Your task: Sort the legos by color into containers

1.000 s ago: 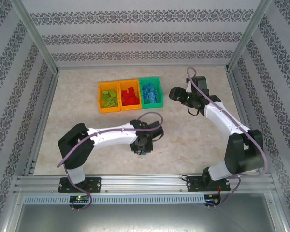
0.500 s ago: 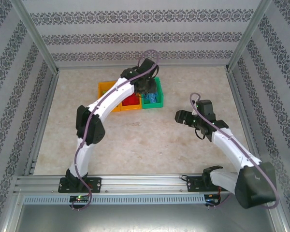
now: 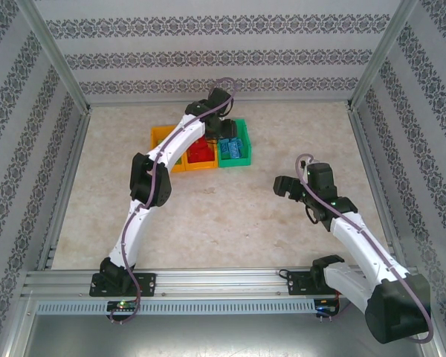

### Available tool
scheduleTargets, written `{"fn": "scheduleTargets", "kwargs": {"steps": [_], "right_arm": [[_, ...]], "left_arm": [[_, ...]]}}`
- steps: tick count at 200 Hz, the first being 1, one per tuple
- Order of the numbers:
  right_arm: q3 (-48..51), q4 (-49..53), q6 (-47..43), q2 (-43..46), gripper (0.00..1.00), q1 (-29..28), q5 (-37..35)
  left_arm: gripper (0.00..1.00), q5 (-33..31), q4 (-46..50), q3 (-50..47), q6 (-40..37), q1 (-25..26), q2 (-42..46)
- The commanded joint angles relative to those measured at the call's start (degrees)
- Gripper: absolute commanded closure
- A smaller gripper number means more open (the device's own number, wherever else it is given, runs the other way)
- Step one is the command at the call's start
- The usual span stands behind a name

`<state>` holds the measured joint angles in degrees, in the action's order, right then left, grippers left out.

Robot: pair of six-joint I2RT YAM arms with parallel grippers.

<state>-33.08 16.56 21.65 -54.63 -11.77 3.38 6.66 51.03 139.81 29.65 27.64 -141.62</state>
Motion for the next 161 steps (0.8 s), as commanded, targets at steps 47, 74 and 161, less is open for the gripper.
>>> {"fn": "scheduleTargets", "kwargs": {"steps": [47, 74, 161], "right_arm": [[6.97, -19.95, -13.17, 1.95, 0.02, 3.06, -10.70], [11.37, -38.81, -16.61, -4.75, 0.02, 6.51, -10.97], [12.68, -72.02, -19.72, -32.86, 0.02, 10.15, -7.81]], "left_arm": [[0.01, 4.01, -9.45, -7.99, -2.05, 0.22, 6.43], [0.01, 4.09, -14.62, -15.02, -2.98, 0.88, 12.52], [0.01, -14.32, -41.92, -64.97, -22.30, 2.01, 48.64]]}}
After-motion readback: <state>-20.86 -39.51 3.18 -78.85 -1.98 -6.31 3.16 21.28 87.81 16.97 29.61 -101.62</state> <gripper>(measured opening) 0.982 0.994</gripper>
